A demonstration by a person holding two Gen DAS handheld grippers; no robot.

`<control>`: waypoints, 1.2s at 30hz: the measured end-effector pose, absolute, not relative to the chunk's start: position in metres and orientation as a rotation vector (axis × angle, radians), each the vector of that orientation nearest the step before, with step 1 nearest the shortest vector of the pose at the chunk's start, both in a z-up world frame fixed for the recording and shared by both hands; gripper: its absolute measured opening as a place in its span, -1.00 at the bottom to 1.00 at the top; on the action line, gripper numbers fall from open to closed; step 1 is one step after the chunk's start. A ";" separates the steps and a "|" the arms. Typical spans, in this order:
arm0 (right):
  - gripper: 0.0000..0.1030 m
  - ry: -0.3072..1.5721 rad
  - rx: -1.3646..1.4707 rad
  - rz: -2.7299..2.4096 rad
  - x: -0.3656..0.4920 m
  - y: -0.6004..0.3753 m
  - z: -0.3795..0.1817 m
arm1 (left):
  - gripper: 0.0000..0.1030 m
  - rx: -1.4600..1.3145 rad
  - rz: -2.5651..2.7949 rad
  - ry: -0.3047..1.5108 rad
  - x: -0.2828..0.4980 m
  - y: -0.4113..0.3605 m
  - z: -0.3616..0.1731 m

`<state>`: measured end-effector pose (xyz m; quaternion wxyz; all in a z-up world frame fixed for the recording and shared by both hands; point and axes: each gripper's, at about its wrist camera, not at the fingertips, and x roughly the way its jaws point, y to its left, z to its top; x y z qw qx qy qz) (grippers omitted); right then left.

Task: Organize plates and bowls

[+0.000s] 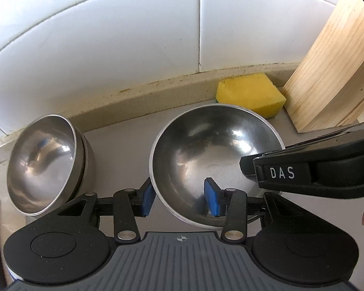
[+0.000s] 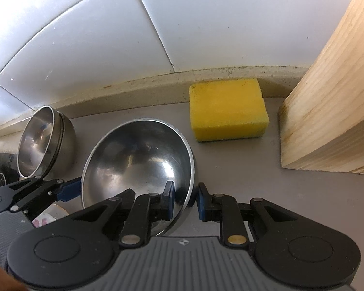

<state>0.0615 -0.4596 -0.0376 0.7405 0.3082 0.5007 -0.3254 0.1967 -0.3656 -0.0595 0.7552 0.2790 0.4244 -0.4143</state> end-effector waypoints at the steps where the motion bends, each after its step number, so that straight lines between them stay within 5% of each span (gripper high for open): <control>1: -0.98 1.095 0.674 -0.714 0.061 -0.459 -0.036 | -0.13 0.607 -0.905 0.923 0.197 -0.365 -0.058; 36: -0.98 1.043 0.565 -0.680 0.100 -0.424 0.021 | -0.12 0.526 -0.837 0.791 0.214 -0.319 0.009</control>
